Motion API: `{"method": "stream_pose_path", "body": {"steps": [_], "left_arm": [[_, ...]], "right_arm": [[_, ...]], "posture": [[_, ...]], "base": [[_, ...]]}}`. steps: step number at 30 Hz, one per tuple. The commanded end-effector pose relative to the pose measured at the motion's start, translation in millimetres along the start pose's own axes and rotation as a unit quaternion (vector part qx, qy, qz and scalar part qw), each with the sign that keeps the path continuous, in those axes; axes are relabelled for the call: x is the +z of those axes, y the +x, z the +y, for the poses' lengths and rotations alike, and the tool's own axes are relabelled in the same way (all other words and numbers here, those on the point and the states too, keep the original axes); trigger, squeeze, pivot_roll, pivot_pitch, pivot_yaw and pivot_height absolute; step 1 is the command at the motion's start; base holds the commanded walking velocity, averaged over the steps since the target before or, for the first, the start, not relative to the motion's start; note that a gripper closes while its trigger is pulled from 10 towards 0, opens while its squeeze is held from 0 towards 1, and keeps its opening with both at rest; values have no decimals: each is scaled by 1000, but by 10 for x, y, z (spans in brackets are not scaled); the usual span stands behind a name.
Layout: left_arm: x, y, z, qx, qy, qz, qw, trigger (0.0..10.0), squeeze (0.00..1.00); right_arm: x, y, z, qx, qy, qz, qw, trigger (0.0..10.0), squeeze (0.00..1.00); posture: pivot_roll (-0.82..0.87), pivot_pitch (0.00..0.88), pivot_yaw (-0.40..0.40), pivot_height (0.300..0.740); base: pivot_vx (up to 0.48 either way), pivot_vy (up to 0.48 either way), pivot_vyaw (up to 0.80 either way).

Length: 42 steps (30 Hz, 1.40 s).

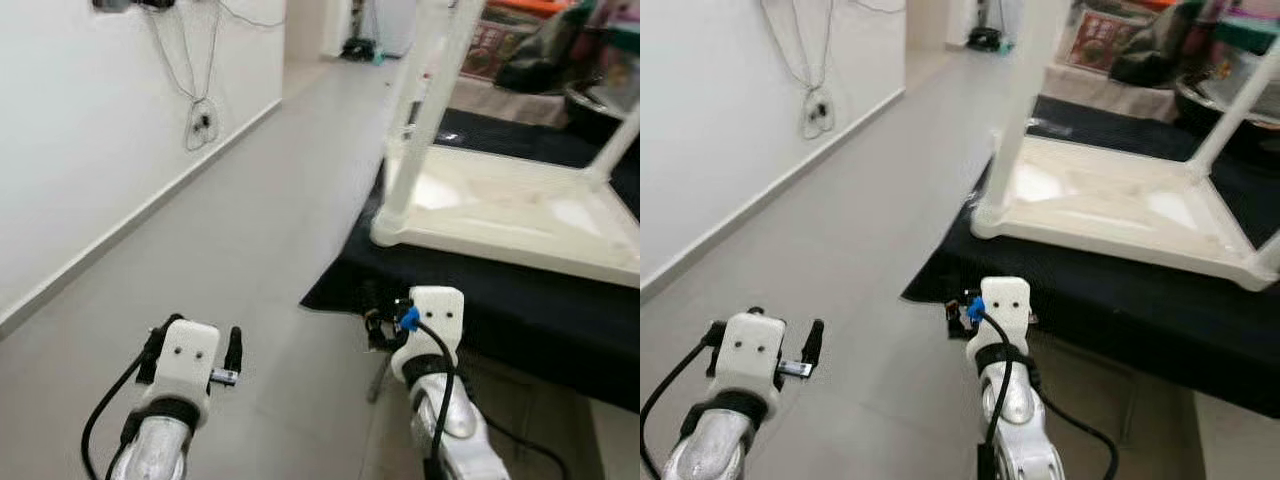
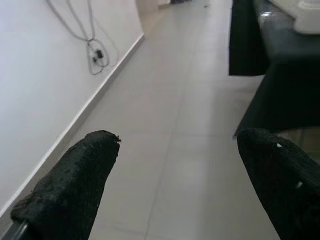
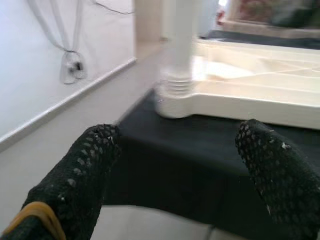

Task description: Building children table

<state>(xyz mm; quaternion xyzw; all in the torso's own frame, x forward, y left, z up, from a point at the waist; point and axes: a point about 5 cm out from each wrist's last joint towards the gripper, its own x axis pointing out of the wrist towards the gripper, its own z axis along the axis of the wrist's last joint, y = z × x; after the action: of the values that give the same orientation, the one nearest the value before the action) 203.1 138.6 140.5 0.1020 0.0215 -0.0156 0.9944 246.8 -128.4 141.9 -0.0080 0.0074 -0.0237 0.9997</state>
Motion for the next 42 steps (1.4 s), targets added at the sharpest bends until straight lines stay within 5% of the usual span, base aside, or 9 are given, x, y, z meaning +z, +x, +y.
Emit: {"method": "stream_pose_path", "body": {"steps": [1, 13, 26, 36, 42], "left_arm": [[-5, -21, -5, -1, 1, 2, 1000, 10000, 0], [-30, -20, -5, -5, 1, 13, 1000, 10000, 0], [-52, -26, 0, -4, 0, 23, 1000, 10000, 0], [-69, -25, -37, -15, -4, 30, 999, 10000, 0], [-67, -32, -63, -27, -9, 30, 999, 10000, 0]], "right_arm": [[1, 2, -15, -7, -5, 1, 1000, 10000, 0], [3, 33, -334, -108, -21, 5, 994, 10000, 0], [32, 25, -239, -86, -20, -4, 996, 10000, 0], [-23, 97, -577, -173, -90, 19, 981, 10000, 0], [-102, 263, -773, -71, -47, 43, 995, 10000, 0]], "posture": [[120, 95, -80, 740], [122, 91, -78, 740], [127, 85, -80, 740], [126, 78, -84, 740], [126, 82, -84, 740]], "base": [[480, 0, 0], [327, 0, -531], [0, 0, -61], [0, 0, 0], [0, 0, 0]]}}
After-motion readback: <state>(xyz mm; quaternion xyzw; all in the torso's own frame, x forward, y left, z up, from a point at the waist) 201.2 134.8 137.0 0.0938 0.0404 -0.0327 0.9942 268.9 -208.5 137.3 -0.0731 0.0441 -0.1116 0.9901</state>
